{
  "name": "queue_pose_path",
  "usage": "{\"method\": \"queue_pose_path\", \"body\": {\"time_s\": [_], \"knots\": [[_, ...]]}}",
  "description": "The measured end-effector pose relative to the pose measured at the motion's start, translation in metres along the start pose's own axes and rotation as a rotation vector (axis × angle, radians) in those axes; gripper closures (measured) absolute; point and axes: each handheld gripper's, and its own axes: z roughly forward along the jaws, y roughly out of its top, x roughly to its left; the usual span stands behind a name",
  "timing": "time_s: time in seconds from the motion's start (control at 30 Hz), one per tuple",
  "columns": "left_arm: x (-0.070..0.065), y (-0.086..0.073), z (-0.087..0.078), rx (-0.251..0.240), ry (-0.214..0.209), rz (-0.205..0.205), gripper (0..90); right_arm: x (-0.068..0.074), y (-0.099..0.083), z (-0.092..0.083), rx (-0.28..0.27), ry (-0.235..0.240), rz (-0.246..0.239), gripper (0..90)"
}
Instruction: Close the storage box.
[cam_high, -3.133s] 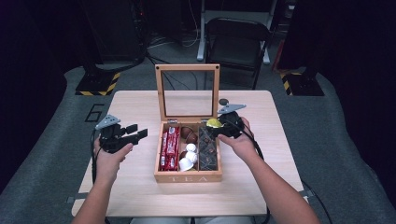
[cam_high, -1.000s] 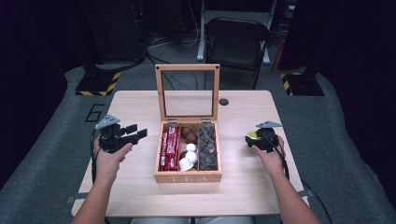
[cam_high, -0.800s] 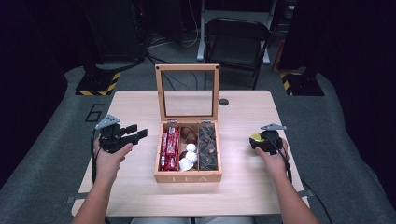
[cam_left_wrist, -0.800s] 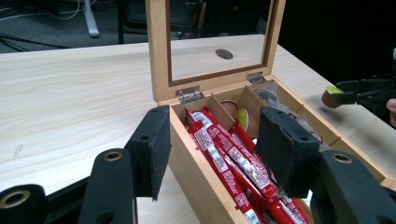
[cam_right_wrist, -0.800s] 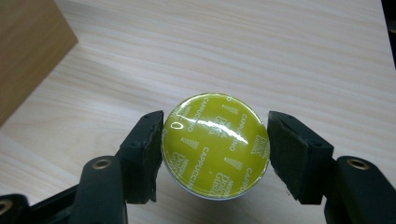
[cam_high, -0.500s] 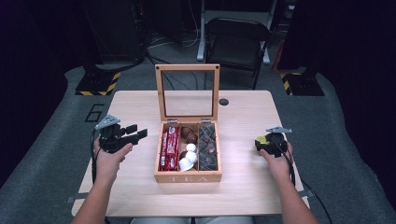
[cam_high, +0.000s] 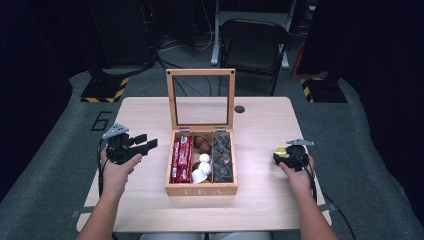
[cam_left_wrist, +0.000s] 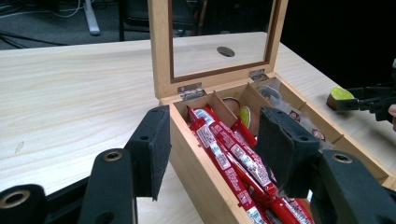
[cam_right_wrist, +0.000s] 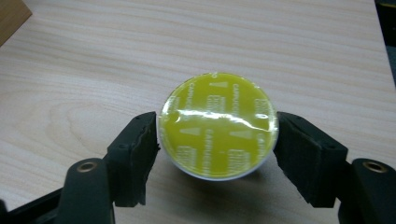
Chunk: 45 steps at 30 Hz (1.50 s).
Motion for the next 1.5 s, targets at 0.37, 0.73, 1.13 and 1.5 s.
{"method": "queue_pose_path", "body": {"time_s": [0.37,0.73,1.13,1.5], "knots": [[0.000,0.000,-0.001,-0.003,-0.002,-0.003,44.8,0.003,0.001,-0.003,-0.012,0.012,0.000,26.2],[0.002,0.000,-0.003,-0.009,-0.002,-0.005,44.8,-0.006,0.001,-0.008,-0.028,-0.008,0.024,23.8],[-0.001,0.000,-0.002,-0.008,-0.004,0.002,44.8,-0.009,0.006,-0.021,-0.075,-0.021,0.029,23.5],[0.001,0.000,-0.002,-0.009,-0.006,-0.002,44.8,0.014,0.018,-0.030,-0.053,0.001,-0.082,25.8]]}}
